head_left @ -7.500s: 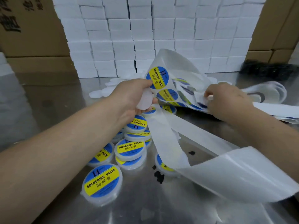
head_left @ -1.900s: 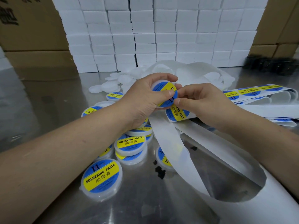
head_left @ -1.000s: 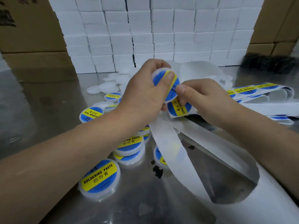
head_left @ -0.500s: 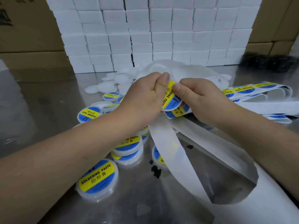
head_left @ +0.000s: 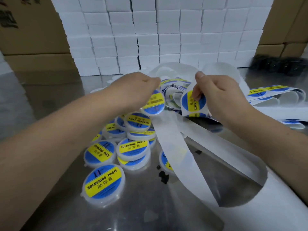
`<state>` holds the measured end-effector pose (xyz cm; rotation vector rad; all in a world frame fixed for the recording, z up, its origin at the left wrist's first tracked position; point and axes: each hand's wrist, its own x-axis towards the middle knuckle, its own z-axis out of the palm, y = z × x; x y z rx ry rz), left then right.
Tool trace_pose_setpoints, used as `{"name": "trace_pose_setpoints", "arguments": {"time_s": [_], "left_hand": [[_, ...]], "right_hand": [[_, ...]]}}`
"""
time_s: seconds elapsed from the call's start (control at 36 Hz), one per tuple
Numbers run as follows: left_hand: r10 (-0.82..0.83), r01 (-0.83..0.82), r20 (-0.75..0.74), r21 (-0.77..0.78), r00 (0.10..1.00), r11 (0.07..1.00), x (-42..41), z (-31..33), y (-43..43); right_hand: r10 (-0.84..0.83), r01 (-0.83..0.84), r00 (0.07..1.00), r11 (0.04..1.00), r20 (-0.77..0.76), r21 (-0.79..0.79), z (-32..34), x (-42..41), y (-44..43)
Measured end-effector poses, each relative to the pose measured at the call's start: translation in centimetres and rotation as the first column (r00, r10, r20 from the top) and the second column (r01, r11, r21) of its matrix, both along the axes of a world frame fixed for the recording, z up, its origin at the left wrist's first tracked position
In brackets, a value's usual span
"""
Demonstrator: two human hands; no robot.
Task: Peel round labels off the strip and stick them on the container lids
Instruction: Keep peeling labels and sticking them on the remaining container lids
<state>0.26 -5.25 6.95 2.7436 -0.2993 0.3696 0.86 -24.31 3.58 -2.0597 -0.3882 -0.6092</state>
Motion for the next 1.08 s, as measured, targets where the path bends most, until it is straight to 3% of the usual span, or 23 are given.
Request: {"name": "trace_pose_setpoints", "arguments": {"time_s": [0.11,0.19,0.33,0.47,0.58,0.72,0.89,1.08], "left_hand": [[0.028,0.048,-0.273,0.267,0.962,0.963,0.6,0.5,1.7],[-0.024,0.124,-0.399,0.227,0.917,0.966,1.1,0.4,2.8],[0.016,0.067,-0.294,0.269,0.956,0.961,2.1,-0.2,3.7],[0.111,-0.113,-0.066,-0.028,0.992,0.993,3.8,-0.5,4.7],[0.213,-0.22,-0.071,-0.127,0.975,0.967,5.9,-1.2,5.4],[0.201,-0.202,-0.172,0.012,0.964,0.979,9.0,-1.6,5.4],[0.223,-0.207,-0.188,0.099,0.957,0.973,11.6,-1.4,4.4],[0.186,-0.112,-0.307,0.243,0.933,0.964,12.5,-2.4,4.2]], "right_hand": [[-0.053,0.052,0.997,0.999,0.048,0.011,-0.1,0.2,-0.1],[-0.066,0.066,0.996,0.998,0.063,0.004,0.1,0.1,-0.2],[-0.061,0.063,0.994,0.998,0.09,-0.019,0.1,-0.1,-0.1],[-0.052,0.054,0.996,0.998,0.068,-0.029,0.3,-0.3,-0.1],[-0.031,0.033,0.999,0.999,0.044,-0.037,0.1,-0.1,-0.2],[0.022,-0.019,0.996,0.999,0.082,-0.04,0.2,-0.1,0.1],[0.047,-0.022,0.984,0.989,0.17,-0.146,-0.1,-0.1,0.1],[0.099,-0.046,0.972,0.968,0.212,-0.245,-0.2,-0.2,0.2]]}}
